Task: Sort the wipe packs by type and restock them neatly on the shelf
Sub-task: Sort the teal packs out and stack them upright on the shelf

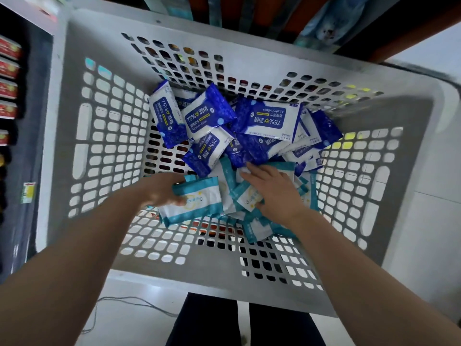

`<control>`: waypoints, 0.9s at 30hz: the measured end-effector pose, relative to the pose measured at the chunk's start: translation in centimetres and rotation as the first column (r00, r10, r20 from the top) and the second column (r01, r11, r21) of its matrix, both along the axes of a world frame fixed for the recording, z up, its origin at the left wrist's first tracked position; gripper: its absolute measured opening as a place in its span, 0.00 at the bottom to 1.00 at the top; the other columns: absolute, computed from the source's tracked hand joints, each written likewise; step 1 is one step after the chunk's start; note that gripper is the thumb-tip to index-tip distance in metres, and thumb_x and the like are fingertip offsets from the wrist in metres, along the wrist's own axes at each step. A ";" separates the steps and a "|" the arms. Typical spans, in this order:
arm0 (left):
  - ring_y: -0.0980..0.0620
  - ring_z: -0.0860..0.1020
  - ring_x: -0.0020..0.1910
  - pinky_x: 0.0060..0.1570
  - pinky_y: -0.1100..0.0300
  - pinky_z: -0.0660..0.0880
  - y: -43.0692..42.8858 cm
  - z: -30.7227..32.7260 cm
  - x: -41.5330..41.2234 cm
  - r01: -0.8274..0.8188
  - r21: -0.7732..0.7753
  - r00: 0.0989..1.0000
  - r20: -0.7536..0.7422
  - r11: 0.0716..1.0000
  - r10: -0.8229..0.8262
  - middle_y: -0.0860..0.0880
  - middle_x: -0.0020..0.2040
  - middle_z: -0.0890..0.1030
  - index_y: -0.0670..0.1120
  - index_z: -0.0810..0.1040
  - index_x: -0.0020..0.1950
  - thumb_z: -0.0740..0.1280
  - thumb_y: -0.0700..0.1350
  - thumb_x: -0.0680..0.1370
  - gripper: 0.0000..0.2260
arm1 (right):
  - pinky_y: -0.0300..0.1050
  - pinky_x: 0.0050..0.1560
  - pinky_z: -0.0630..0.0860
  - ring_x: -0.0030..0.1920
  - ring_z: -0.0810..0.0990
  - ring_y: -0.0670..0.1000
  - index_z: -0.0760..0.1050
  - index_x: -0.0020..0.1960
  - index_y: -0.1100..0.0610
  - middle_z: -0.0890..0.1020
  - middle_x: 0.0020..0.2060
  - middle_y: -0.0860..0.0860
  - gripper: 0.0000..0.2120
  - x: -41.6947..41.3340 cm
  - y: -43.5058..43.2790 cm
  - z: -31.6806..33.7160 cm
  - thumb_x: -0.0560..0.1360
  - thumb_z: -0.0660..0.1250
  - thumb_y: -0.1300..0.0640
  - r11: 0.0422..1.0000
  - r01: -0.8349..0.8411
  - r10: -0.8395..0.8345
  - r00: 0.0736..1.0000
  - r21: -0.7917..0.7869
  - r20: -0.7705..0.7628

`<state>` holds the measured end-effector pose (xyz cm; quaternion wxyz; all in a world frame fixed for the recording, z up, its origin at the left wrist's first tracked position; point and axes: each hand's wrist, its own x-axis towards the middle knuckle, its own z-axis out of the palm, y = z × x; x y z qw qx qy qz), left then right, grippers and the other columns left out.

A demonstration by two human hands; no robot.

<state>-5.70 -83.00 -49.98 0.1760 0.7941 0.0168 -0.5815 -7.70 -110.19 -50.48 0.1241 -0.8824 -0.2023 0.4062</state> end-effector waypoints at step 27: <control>0.50 0.75 0.45 0.46 0.58 0.68 4.0 0.7 0.3 -0.136 0.020 0.991 -0.012 0.990 0.137 0.50 0.47 0.77 0.49 0.75 0.59 0.76 0.41 0.70 0.19 | 0.44 0.48 0.71 0.50 0.75 0.49 0.76 0.54 0.48 0.75 0.51 0.45 0.16 4.4 5.4 1.1 0.70 0.76 0.55 0.979 0.198 -0.165 0.889 0.036 -0.426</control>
